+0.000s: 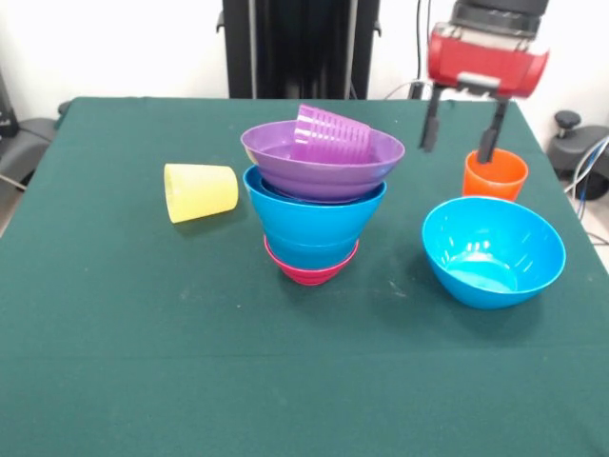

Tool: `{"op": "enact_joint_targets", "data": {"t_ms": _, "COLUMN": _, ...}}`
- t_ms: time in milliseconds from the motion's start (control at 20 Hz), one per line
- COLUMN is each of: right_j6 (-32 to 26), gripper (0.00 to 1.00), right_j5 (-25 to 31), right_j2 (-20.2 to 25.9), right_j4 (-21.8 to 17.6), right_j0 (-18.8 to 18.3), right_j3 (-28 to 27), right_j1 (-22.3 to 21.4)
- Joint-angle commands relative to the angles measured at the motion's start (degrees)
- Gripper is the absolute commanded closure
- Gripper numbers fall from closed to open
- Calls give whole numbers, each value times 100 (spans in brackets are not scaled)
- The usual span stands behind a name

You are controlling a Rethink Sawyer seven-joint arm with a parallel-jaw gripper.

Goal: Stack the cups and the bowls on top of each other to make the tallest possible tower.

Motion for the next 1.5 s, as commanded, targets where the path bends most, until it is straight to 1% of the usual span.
{"op": "enact_joint_targets", "data": {"t_ms": 50, "right_j6": 975, "gripper": 0, "right_j5": 1056, "right_j2": 52, "right_j4": 261, "right_j0": 197, "right_j3": -283, "right_j1": -424}}
{"op": "enact_joint_targets", "data": {"t_ms": 300, "right_j6": 694, "gripper": 0, "right_j5": 1251, "right_j2": 82, "right_j4": 292, "right_j0": 73, "right_j3": -136, "right_j1": -690}}
{"op": "enact_joint_targets", "data": {"t_ms": 400, "right_j6": 630, "gripper": 0, "right_j5": 1116, "right_j2": 150, "right_j4": 283, "right_j0": 0, "right_j3": -107, "right_j1": -642}}
{"op": "enact_joint_targets", "data": {"t_ms": 500, "right_j6": 644, "gripper": 0, "right_j5": 707, "right_j2": 242, "right_j4": 258, "right_j0": -95, "right_j3": -127, "right_j1": -354}}
{"op": "enact_joint_targets", "data": {"t_ms": 650, "right_j6": 703, "gripper": 0, "right_j5": -153, "right_j2": 376, "right_j4": 166, "right_j0": -243, "right_j3": -209, "right_j1": 289}}
{"op": "enact_joint_targets", "data": {"t_ms": 800, "right_j6": 766, "gripper": 0, "right_j5": -453, "right_j2": 365, "right_j4": 129, "right_j0": -250, "right_j3": -356, "right_j1": 696}}
{"op": "enact_joint_targets", "data": {"t_ms": 950, "right_j6": 745, "gripper": 0, "right_j5": -716, "right_j2": 399, "right_j4": 119, "right_j0": -288, "right_j3": -410, "right_j1": 903}}
{"op": "enact_joint_targets", "data": {"t_ms": 1150, "right_j6": 756, "gripper": 0, "right_j5": -673, "right_j2": 314, "right_j4": 205, "right_j0": -197, "right_j3": -487, "right_j1": 982}}
{"op": "enact_joint_targets", "data": {"t_ms": 1300, "right_j6": 800, "gripper": 0, "right_j5": -488, "right_j2": 289, "right_j4": 327, "right_j0": -69, "right_j3": -566, "right_j1": 959}}
{"op": "enact_joint_targets", "data": {"t_ms": 1500, "right_j6": 986, "gripper": 0, "right_j5": -354, "right_j2": 130, "right_j4": 495, "right_j0": 173, "right_j3": -751, "right_j1": 1050}}
